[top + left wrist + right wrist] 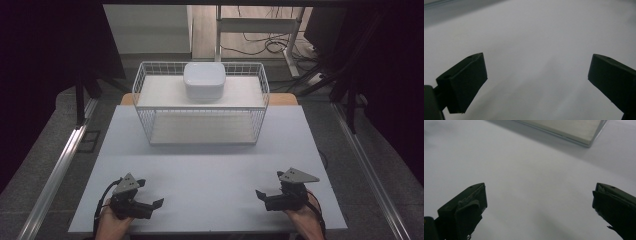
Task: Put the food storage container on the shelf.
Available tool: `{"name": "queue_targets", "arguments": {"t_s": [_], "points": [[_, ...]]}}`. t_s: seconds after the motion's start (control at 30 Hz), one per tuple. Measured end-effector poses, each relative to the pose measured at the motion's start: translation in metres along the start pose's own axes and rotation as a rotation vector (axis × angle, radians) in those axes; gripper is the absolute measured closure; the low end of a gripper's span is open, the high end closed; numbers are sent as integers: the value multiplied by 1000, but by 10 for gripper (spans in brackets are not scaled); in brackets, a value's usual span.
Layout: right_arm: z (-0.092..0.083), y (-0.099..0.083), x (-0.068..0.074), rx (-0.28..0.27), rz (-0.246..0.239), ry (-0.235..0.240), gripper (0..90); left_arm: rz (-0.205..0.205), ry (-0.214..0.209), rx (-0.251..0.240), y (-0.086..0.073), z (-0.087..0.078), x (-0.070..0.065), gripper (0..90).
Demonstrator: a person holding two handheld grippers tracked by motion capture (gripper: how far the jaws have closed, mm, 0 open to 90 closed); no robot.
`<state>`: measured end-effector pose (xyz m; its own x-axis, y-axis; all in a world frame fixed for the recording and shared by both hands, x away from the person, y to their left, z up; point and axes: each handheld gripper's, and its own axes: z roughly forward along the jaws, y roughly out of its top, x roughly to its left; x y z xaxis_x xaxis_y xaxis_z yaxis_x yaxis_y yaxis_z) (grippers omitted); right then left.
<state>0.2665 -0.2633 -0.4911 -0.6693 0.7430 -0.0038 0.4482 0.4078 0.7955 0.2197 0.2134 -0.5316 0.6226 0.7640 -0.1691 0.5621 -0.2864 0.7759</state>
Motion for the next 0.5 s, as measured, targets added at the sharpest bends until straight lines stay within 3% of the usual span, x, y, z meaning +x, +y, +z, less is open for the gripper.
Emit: {"name": "queue_targets", "arguments": {"t_s": [0.33, 0.5], "points": [[7, -13, -2, 87, 12, 2, 0, -10, 20, 86, -4, 11, 3, 16], [10, -14, -2, 109, 11, 0, 0, -8, 29, 94, -3, 11, 3, 13]]}}
